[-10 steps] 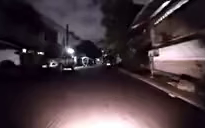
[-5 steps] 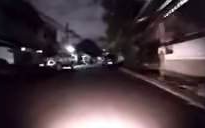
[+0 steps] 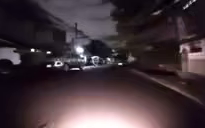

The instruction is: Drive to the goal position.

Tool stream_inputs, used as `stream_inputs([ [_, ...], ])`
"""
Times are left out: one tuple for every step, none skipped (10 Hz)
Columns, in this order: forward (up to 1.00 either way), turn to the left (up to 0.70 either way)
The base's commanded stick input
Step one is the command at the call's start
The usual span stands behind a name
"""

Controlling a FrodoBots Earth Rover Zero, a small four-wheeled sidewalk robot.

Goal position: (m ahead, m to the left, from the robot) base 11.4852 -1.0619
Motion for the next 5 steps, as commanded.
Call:
stream_inputs([
  [1.0,0.26],
  [1.0,0.05],
  [1.0,0.0],
  [1.0,0.0],
  [1.0,0.0],
])
